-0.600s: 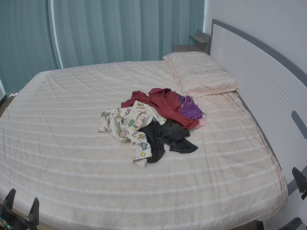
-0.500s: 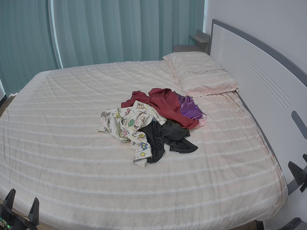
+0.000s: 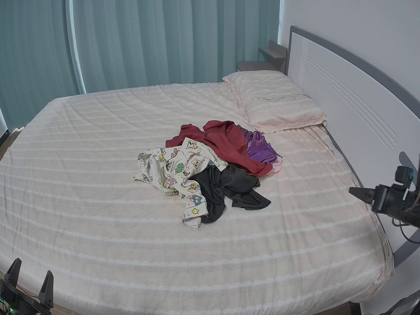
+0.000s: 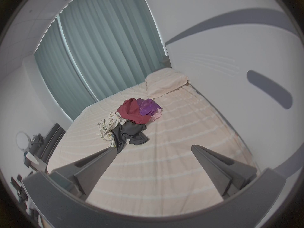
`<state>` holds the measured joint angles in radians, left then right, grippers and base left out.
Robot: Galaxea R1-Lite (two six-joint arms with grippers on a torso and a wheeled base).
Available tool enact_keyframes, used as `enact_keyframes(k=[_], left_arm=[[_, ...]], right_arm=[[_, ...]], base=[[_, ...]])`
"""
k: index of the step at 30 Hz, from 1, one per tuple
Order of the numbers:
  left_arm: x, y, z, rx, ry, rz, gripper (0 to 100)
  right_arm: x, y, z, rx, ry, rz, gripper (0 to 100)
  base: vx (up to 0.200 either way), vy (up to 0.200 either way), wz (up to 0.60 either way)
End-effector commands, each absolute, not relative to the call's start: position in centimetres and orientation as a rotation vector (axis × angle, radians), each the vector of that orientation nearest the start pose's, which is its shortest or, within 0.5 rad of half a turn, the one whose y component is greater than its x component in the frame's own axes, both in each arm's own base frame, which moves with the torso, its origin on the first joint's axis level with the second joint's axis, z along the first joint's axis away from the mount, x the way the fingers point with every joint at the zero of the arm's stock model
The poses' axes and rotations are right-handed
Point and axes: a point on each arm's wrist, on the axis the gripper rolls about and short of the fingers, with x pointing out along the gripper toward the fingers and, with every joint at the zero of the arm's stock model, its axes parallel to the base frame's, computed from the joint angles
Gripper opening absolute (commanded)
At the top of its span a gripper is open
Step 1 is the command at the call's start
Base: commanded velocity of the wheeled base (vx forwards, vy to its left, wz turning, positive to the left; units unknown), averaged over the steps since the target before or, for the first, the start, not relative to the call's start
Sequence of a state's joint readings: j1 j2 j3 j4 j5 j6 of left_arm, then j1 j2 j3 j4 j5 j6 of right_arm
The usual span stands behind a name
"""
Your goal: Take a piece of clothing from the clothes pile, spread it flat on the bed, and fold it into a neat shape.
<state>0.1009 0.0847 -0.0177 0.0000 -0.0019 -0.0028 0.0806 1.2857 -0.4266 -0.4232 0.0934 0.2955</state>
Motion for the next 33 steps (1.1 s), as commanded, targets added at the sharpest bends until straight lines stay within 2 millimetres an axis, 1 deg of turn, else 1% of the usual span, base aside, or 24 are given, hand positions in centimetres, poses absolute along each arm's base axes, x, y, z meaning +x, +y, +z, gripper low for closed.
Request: enact_keyframes(k=[1,3,6,8,12,16,18,21,23,24,27,28,33], left_arm=[[-1.6,-0.2,7.8,-0.007,0.083,0.100,100],[-1.6,-0.2,7.8,-0.007,0.083,0.100,100],[-1.6,-0.2,7.8,-0.007,0.084,0.098,100],[-1.6,-0.2,7.8,-0.007,0.083,0.100,100],[-1.6,-0.2,7.8,-0.007,0.084,0.100,100],[-1.6,-0.2,7.8,-0.007,0.083,0.100,100],[-1.6,-0.2,7.8,-0.007,0.083,0.100,100],[-1.6,-0.2,7.8,-0.007,0.084,0.100,100],[-1.6,-0.2,7.8,-0.007,0.084,0.100,100],[-1.6,-0.2,7.8,-0.007,0.084,0.100,100],[-1.6,-0.2,7.8,-0.007,0.084,0.098,100],[-1.6,-0.2,7.8,-0.007,0.083,0.098,100],[-1.6,-0.2,7.8,-0.007,0.084,0.100,100]], right_arm=[[32.4,6.4,6.2,0.441,0.651,0.062,100],[34.2,7.8,4.4,0.480,0.667,0.055,100],[36.1,9.6,2.6,0.542,0.676,0.045,100],[37.4,10.4,1.7,0.556,0.679,0.045,100],[39.1,11.9,-1.1,0.535,0.707,0.059,100],[40.5,14.1,-2.9,0.521,0.713,0.097,100],[41.1,15.0,-3.5,0.515,0.719,0.111,100],[42.0,15.7,-3.2,0.519,0.694,0.130,100],[42.5,16.4,-3.6,0.507,0.686,0.133,100],[42.5,16.4,-3.7,0.506,0.685,0.132,100],[43.7,16.8,-5.5,0.462,0.663,0.089,100],[43.9,16.9,-5.8,0.458,0.657,0.081,100],[44.4,17.4,-5.8,0.455,0.646,0.085,100]], base=[[0.000,0.000,0.00],[0.000,0.000,0.00],[0.000,0.000,0.00],[0.000,0.000,0.00],[0.000,0.000,0.00],[0.000,0.000,0.00],[0.000,0.000,0.00],[0.000,0.000,0.00],[0.000,0.000,0.00],[0.000,0.000,0.00],[0.000,0.000,0.00],[0.000,0.000,0.00],[0.000,0.000,0.00]])
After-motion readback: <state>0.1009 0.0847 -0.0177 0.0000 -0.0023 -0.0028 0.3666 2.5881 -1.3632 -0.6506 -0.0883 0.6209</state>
